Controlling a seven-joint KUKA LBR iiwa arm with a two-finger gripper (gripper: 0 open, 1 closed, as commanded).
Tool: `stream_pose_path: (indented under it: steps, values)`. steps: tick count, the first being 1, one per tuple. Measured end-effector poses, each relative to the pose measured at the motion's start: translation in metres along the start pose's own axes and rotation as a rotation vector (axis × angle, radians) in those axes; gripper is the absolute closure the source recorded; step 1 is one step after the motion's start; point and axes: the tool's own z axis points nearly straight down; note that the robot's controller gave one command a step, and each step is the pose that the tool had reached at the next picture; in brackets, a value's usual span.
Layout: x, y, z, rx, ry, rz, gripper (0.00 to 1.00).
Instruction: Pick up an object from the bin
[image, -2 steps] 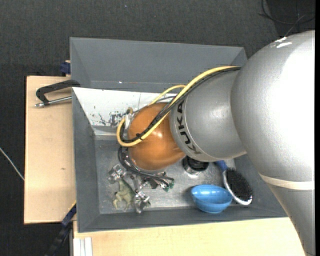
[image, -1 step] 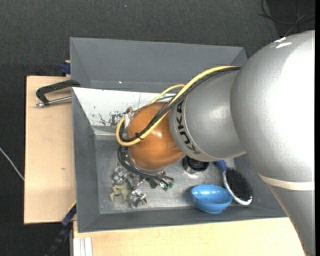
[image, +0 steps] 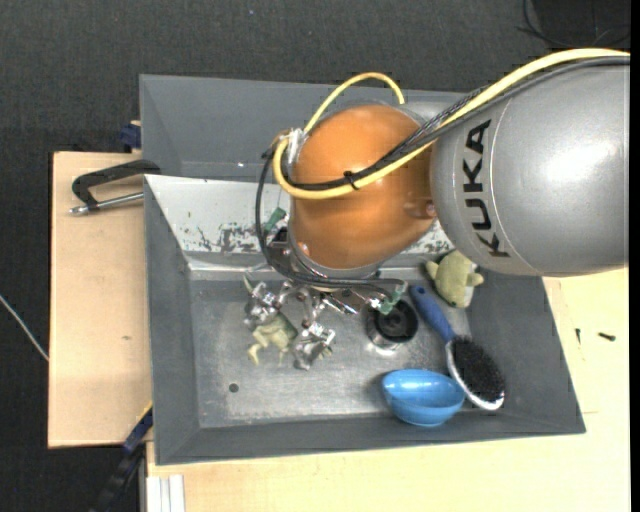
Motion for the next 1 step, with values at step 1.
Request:
stream_pose_path:
  steps: [1]
  values:
    - [-0.0086, -0.0191, -0.0218, -0.002, 0.003, -0.040, 1.00]
